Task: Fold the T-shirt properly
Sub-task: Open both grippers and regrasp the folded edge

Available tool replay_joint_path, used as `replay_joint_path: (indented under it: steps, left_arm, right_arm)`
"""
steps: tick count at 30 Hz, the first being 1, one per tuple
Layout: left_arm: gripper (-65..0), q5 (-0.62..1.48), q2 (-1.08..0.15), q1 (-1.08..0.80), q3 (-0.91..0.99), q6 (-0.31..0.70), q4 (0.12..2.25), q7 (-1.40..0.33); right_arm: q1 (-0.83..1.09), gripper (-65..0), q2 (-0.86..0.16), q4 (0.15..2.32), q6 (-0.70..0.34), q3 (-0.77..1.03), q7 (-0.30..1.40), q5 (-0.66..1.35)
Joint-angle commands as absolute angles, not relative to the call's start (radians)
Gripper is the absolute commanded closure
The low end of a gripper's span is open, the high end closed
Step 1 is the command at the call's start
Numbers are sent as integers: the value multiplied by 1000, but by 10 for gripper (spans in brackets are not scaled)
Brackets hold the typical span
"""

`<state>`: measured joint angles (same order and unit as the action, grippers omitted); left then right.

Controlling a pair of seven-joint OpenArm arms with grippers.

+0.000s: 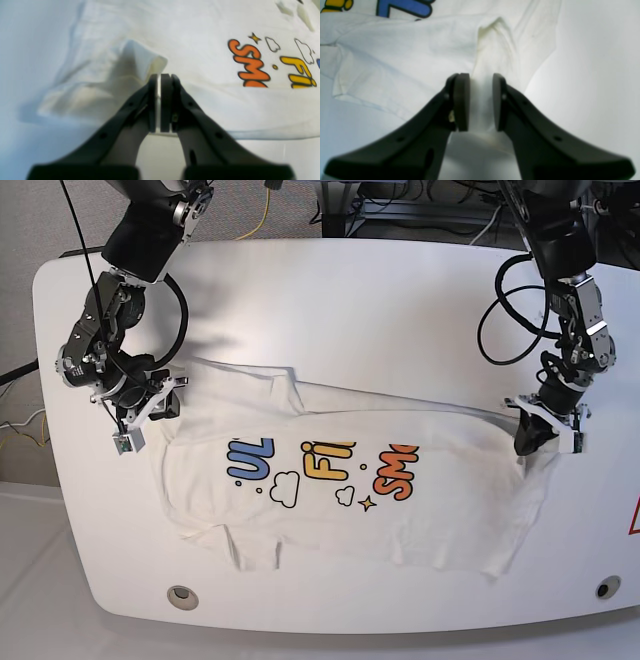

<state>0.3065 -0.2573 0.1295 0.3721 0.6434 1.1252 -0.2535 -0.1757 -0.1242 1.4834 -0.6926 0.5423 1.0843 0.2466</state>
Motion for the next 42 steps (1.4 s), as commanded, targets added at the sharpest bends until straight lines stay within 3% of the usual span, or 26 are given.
replay_joint_path:
  steps: [1,24,42]
  left_arm:
    - [-9,325,-269,165,374,651,1125,-225]
    - [-10,323,-288,182,367,648,990,-140]
    - [-14,325,-335,183,412,644,998,-145]
  right_arm:
    - [-197,-160,-134,1498,-698,542,1069,263]
    - [-206,-160,-134,1500,-698,541,1069,263]
    - [-199,-160,-120,1500,-698,426,1069,262]
